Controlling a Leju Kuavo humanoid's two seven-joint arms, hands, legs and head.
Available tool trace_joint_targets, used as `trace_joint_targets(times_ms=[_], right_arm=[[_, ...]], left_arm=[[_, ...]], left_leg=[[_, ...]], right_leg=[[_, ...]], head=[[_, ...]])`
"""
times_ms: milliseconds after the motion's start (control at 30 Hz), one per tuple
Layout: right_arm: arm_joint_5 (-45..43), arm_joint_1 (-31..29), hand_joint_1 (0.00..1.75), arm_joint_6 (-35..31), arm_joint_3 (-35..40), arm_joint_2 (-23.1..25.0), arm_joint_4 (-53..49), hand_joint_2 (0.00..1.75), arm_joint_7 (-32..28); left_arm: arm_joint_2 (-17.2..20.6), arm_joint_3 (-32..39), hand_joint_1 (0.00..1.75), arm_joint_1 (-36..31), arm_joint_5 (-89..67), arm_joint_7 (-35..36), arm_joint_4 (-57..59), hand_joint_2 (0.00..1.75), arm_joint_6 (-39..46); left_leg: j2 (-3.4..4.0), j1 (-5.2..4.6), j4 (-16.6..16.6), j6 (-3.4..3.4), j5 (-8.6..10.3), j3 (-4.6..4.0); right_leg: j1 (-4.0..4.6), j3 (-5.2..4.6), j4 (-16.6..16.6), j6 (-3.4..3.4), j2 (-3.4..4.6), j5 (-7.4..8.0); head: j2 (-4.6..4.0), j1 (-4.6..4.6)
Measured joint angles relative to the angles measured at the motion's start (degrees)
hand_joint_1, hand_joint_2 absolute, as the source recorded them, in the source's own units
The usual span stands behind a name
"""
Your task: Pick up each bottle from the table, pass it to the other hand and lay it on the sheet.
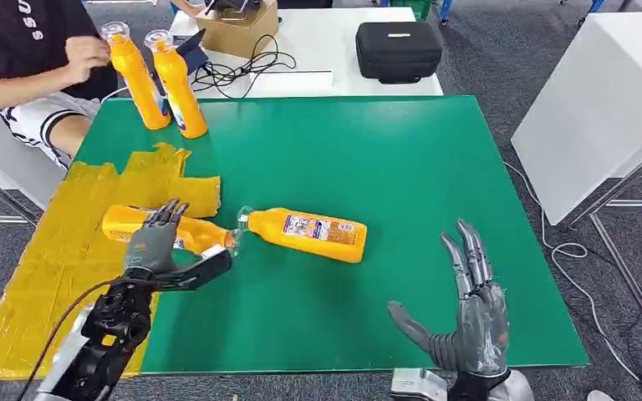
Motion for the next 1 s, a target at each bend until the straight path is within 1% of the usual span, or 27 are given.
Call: trace_joint_targets(times_ms=[67,133,267,367,433,500,600,700,867,1000], right_arm=[[2.4,0.0,0.0,-0.1,-0.3,0.1,0.0,1.75,1.0],[4.2,0.0,0.0,0.0,-0.5,0.3,0.0,1.75,1.9],[10.9,-1.4,0.0,3.0,-1.6,0.3,0.3,1.75,6.8],[12.5,-3.8,0.0,5.2,-2.9,0.2,1.5,1.75,8.5],[12.0,-5.4,0.0,7.2,-3.7,0.1,2.5,1.75,9.4],[9.9,-6.9,0.0,10.5,-4.4,0.1,3.5,1.75,10.3],[2.8,-9.3,0.0,18.6,-5.4,0.0,5.2,1.75,11.7],[-1.9,-11.8,0.0,24.1,-6.2,0.0,7.7,1.75,12.8],[-4.1,-15.6,0.0,28.6,-6.7,0.1,12.5,1.75,13.6],[-3.4,-18.1,0.0,31.6,-6.4,0.7,16.2,1.75,13.6]], left_arm=[[-0.8,-0.8,0.0,0.5,6.6,-0.3,-4.2,1.75,-0.8],[-1.2,-1.1,0.0,0.9,11.9,-2.3,-6.7,1.75,-0.9],[-1.6,-1.6,0.0,2.8,41.0,-11.1,-11.6,1.75,-5.5],[-1.7,-2.1,0.0,5.6,55.5,-16.1,-15.6,1.75,-9.1],[-1.7,-2.4,0.0,6.9,59.8,-17.5,-17.5,1.75,-10.9],[-1.7,-2.6,0.0,8.0,62.8,-18.4,-18.7,1.75,-12.8],[-1.7,-3.3,0.0,9.1,65.8,-19.2,-19.7,1.75,-15.1],[-1.7,-4.0,0.0,9.8,67.0,-19.6,-20.0,1.75,-16.5],[-1.8,-5.0,0.0,9.8,67.0,-18.7,-19.9,1.75,-17.2],[-2.2,-5.9,0.0,9.7,67.0,-18.6,-19.5,1.75,-17.6]], left_leg=[[0.0,-0.01,0.0,0.0,0.0,-0.01],[0.04,-0.03,0.0,0.02,-0.02,-0.01],[0.05,-0.01,0.0,0.02,-0.02,0.0],[0.1,-0.01,0.0,0.02,-0.02,0.02],[0.07,-0.01,0.0,0.02,-0.02,0.02],[0.06,-0.01,0.0,0.02,-0.02,0.02],[0.05,-0.01,0.0,0.02,-0.01,0.02],[0.04,-0.01,0.0,0.02,-0.01,0.02],[0.02,-0.01,0.0,0.02,0.0,0.02],[0.02,-0.01,0.0,0.02,0.0,0.01]], right_leg=[[-0.01,0.01,0.0,0.0,0.0,0.0],[-0.01,0.0,0.0,0.0,0.02,0.0],[0.0,0.01,0.0,0.0,0.01,0.0],[0.01,0.0,0.0,0.0,0.02,0.0],[0.0,0.01,0.0,0.0,0.01,0.0],[0.0,0.02,0.0,0.0,0.01,0.0],[0.0,0.02,0.0,0.0,0.01,0.0],[0.0,0.02,0.0,0.01,0.01,0.01],[0.0,0.03,0.0,0.01,0.0,0.01],[0.0,0.02,0.0,0.01,0.0,0.01]], head=[[0.0,0.02],[0.0,-0.02],[0.0,-0.02],[0.0,0.0],[0.0,-0.02],[0.0,-0.02],[0.0,0.0],[0.0,0.0],[0.0,0.0],[0.0,0.0]])
